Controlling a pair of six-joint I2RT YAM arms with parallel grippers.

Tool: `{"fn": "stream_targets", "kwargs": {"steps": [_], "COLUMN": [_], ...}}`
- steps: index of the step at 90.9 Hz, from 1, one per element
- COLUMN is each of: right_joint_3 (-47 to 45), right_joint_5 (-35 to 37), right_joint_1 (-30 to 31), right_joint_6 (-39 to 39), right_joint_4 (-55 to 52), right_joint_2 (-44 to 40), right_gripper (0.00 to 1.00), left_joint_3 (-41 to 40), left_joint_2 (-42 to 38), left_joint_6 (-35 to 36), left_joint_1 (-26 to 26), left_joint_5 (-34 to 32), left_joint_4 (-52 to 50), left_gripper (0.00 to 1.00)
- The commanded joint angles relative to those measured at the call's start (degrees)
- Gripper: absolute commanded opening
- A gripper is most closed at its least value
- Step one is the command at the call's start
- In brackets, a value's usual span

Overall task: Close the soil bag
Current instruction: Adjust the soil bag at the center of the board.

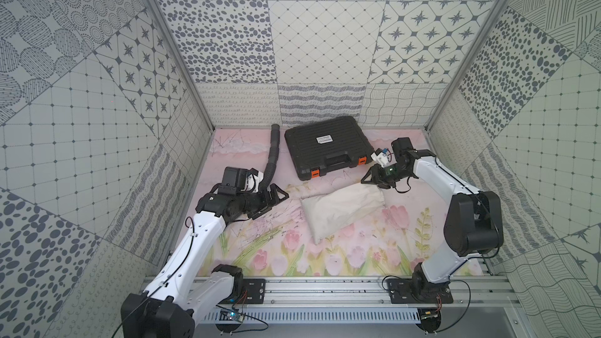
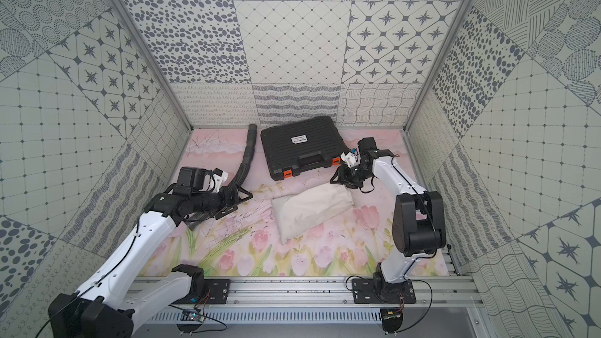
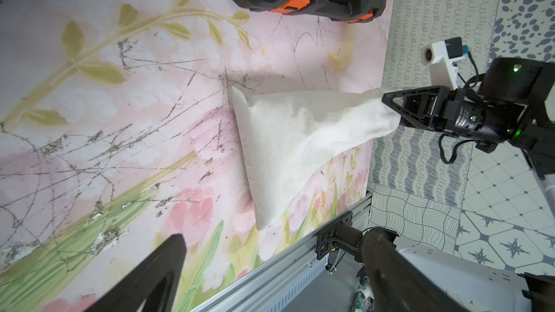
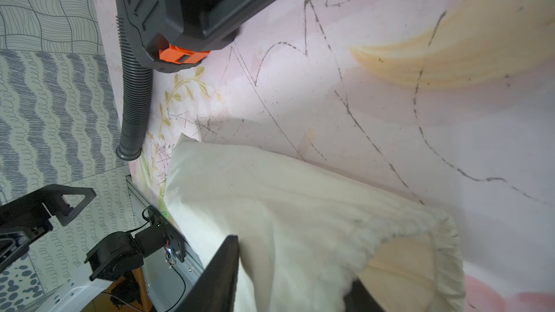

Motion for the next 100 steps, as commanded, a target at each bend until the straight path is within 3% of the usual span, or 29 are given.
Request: {"fn": "stream_targets", "kwargs": {"steps": [1,7,42,74,100], "right_joint_3": [0.4,1.4,16.4,30.8,25.2], "right_joint_5": [0.9,2.7,7.5,7.1,4.5], "right_joint_1": [0.8,2.1,9.8,24.9,34.3], "right_joint_6": [0.2,0.4,-3.8,-18.4,-27.2], "right_joint_4": [0.8,0.5,-6.1,-13.8,-15.1], "right_joint_2": [-3.1,-3.7,-7.6,-7.5,-5.4], "right_gripper": [0.21,0.0,0.0,0.0,0.0], "left_joint_3": [0.2,0.1,1.5,3.2,3.6], "left_joint_2": [-0.1,-0.1,-1.7,-1.2,-1.2], "left_joint_6": [0.1,-0.1,0.4,0.7,0.6], "left_joint_1": [-0.2,-0.1,-0.2,-0.2,-0.1], "left_joint_5": [0.6,0.5,0.6,1.3,2.0], "left_joint_4": [-0.2,0.1,-1.3,-1.4,-1.2], "left_gripper": [0.96,0.96,0.96,0.96,0.96]}}
